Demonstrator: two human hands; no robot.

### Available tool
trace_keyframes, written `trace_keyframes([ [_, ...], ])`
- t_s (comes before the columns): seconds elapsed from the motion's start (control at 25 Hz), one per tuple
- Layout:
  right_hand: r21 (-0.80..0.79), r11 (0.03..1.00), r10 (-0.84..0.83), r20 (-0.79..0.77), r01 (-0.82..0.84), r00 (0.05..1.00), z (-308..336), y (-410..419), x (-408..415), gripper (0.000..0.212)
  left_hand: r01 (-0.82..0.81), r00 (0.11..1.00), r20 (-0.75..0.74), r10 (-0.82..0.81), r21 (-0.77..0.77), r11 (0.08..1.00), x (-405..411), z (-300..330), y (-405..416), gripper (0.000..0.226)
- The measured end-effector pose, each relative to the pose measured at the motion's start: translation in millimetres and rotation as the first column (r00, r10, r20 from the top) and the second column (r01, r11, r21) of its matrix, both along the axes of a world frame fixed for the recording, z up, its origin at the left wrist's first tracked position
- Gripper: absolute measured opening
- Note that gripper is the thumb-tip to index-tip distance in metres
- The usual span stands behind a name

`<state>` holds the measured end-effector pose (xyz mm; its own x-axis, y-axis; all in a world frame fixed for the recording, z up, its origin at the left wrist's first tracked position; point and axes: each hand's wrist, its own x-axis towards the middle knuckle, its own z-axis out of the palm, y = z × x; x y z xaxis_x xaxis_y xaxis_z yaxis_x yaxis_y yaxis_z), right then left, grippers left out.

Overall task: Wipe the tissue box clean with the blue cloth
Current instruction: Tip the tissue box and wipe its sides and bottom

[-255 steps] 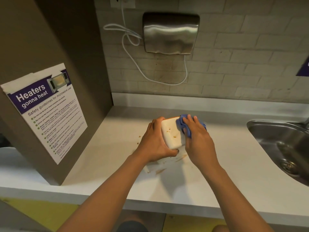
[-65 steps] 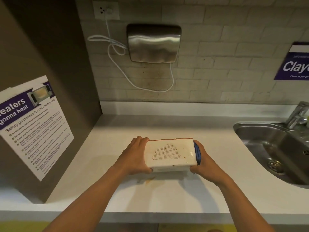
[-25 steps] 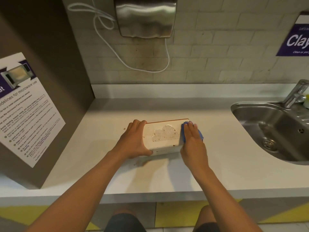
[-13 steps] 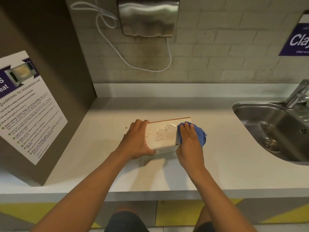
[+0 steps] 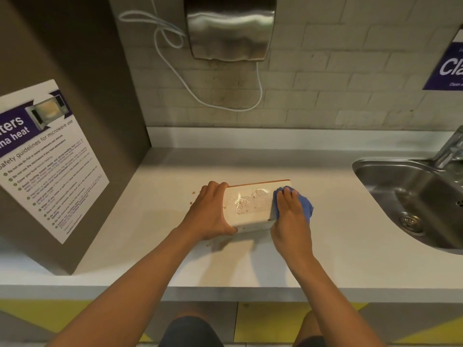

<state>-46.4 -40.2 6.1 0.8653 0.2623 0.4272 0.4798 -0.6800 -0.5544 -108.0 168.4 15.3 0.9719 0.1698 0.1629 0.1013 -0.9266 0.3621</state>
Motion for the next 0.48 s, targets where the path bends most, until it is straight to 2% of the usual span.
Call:
trace_keyframes([
  [0.12,-0.102,0.984,0.153,0.065,-0.146,0.986,-18.6,11.9,-22.4,0.071,-0.016,1.000,-0.026,0.016,-0.015,1.000,3.5,1.1,1.8,0.108],
  [0.2,-0.133,0.977,0.178,0.073,-0.168,0.981,-31.1,0.4,-31.2,0.077,-0.019,0.999,-0.031,0.018,-0.017,1.000,4.0,0.3,2.3,0.108],
  [0.32,-0.116,0.985,0.141,0.094,-0.130,0.985,-28.4,-20.2,-24.3,0.075,-0.019,0.999,-0.033,0.018,-0.016,1.000,3.1,-1.7,4.0,0.108],
  [0.48,-0.123,0.992,0.014,0.032,-0.010,0.999,-7.8,-13.1,0.9,0.062,-0.017,1.000,-0.024,0.017,-0.015,1.000,2.0,-0.5,3.3,0.107],
])
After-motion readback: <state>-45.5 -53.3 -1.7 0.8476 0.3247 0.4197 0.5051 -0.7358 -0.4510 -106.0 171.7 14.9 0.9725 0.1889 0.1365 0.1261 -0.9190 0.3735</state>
